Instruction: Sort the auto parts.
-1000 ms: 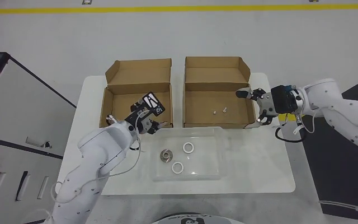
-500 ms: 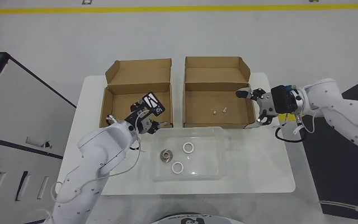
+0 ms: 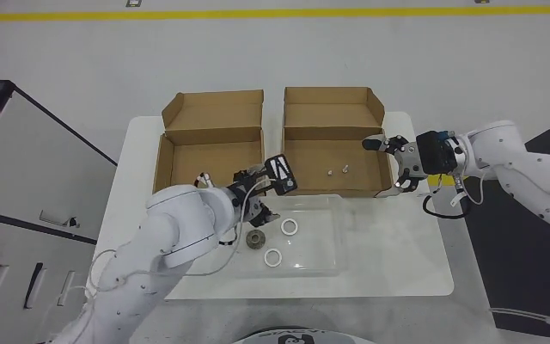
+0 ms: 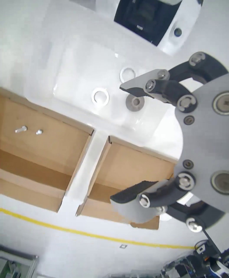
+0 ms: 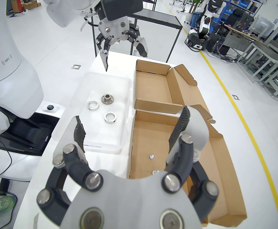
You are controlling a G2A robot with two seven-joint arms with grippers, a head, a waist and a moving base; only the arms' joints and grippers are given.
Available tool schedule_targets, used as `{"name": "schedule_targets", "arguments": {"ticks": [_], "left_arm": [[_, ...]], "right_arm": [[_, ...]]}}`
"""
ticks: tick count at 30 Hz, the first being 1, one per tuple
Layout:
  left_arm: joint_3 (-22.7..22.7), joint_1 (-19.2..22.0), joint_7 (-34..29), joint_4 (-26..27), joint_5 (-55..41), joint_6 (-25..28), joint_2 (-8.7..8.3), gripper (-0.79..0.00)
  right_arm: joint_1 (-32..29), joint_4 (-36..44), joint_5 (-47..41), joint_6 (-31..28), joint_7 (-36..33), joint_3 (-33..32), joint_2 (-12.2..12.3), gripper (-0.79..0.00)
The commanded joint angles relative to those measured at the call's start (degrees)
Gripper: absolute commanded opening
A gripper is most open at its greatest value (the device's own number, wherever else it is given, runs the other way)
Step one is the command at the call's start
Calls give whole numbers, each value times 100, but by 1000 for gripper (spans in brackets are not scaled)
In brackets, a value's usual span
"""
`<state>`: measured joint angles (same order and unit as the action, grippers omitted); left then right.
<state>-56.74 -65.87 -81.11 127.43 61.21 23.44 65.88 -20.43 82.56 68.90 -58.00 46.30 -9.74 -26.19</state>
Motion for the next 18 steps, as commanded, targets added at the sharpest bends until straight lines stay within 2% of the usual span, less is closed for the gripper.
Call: {"name": "schedule_targets", "arguments": {"ticks": [1,5,9,18], "left_arm": [[417,460,-293,-50,-296,-319,-68,0],[1060,1235,-689,-279,-995,-715,-188,0],[1558,1797,-689,-636,-1442,-716,-288,0],[2600,2628,-689,-947,-2048,-756,-446,0]], "right_arm": [[0,0,0,0,0,0,0,0],[0,0,0,0,0,0,0,0],[0,0,0,0,0,0,0,0],[0,0,0,0,0,0,0,0]]}}
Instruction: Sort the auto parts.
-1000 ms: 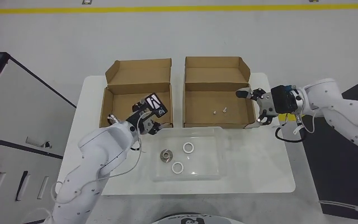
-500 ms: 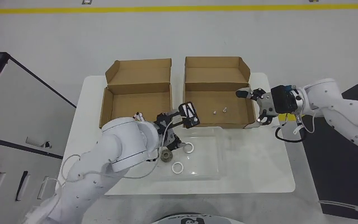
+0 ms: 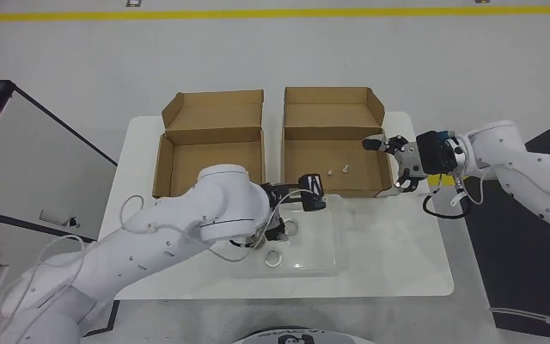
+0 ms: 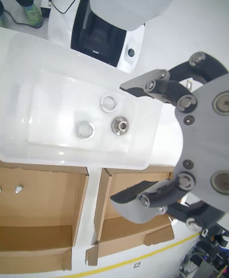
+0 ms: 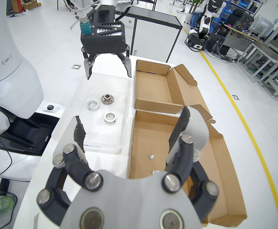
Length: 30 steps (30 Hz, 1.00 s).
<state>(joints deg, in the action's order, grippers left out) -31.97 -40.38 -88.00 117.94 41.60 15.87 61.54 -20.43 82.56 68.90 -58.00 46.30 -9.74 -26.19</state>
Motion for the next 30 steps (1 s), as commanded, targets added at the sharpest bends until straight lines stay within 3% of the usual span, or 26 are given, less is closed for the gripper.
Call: {"name": "schedule_targets", "arguments": {"ticks": [1,10,20,26,28,30], "left_arm": [[230,155,0,-1,-151,-10,-22,0],[995,619,0,-170,-482,-172,-71,0],[1173,730,1,-197,-702,-128,-18,0],[1209,648,286,-287,-456,-33,29,-80],[1249,599,460,-355,-296,44,50,-157],[1313,569,573,-419,-147,149,81,-157]], "right_arm": [[0,0,0,0,0,0,0,0],[0,0,0,0,0,0,0,0],[0,0,0,0,0,0,0,0],[0,0,0,0,0,0,0,0],[0,0,0,0,0,0,0,0],[0,0,0,0,0,0,0,0]]}}
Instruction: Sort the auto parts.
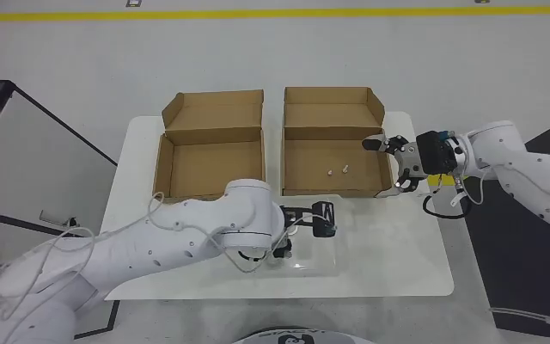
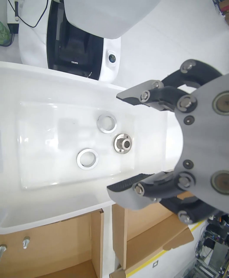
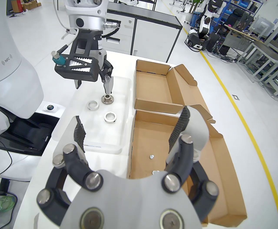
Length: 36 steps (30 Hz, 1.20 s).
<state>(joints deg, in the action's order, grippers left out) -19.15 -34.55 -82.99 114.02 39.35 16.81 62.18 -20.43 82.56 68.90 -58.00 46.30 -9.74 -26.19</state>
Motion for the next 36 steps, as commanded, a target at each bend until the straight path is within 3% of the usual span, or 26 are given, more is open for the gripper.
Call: {"name": "schedule_targets", "arguments": {"ticks": [1,8,12,15,23,36], "left_arm": [[60,-39,143,-88,118,85,34,-135],[309,-120,526,-472,422,381,215,-206],[399,-110,721,-709,653,464,336,-302],[448,-98,836,-891,801,491,429,-296],[579,-82,1037,-1378,1147,557,681,-394],[685,-127,1001,-2006,1593,603,994,-456]], "right_arm": [[0,0,0,0,0,0,0,0],[0,0,0,0,0,0,0,0],[0,0,0,0,0,0,0,0],[0,0,0,0,0,0,0,0],[0,0,0,0,0,0,0,0],[0,0,0,0,0,0,0,0]]}}
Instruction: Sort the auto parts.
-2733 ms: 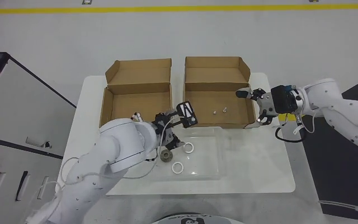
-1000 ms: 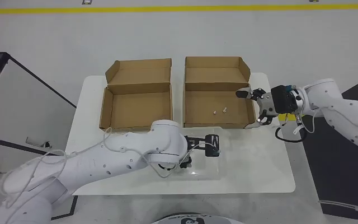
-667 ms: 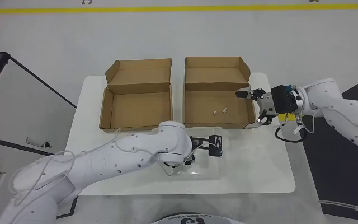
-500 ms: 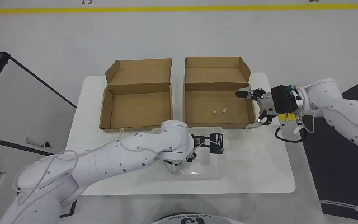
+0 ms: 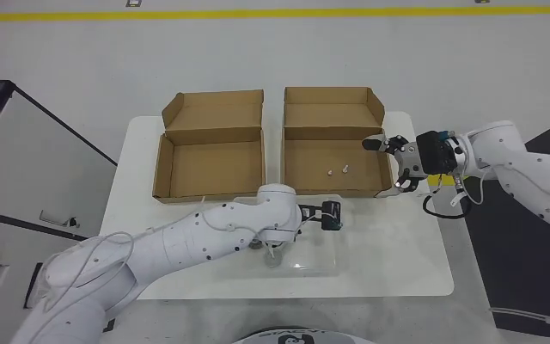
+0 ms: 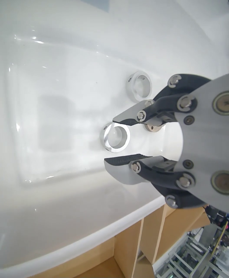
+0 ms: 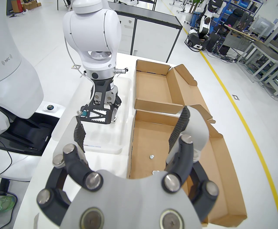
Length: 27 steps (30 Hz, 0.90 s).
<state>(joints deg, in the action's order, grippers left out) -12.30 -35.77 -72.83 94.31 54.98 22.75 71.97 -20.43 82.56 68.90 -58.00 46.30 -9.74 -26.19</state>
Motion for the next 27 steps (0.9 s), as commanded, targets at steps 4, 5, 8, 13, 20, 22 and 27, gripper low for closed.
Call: {"name": "schedule_targets", "arguments": {"ticks": [4,5,8,13,20,22,27], "left_arm": [[-3,-37,-45,-181,144,50,68,-468],[-4,-53,-37,-215,166,57,80,-477],[-11,-85,-34,-311,232,93,117,-493],[-5,-127,-68,-456,357,168,185,-477],[-53,-176,-113,-568,418,235,270,-440],[-72,-191,-142,-584,418,259,287,-431],[-117,-236,-236,-627,350,345,324,-403]], "right_arm": [[0,0,0,0,0,0,0,0],[0,0,0,0,0,0,0,0],[0,0,0,0,0,0,0,0],[0,0,0,0,0,0,0,0],[0,0,0,0,0,0,0,0],[0,0,0,0,0,0,0,0],[0,0,0,0,0,0,0,0]]}}
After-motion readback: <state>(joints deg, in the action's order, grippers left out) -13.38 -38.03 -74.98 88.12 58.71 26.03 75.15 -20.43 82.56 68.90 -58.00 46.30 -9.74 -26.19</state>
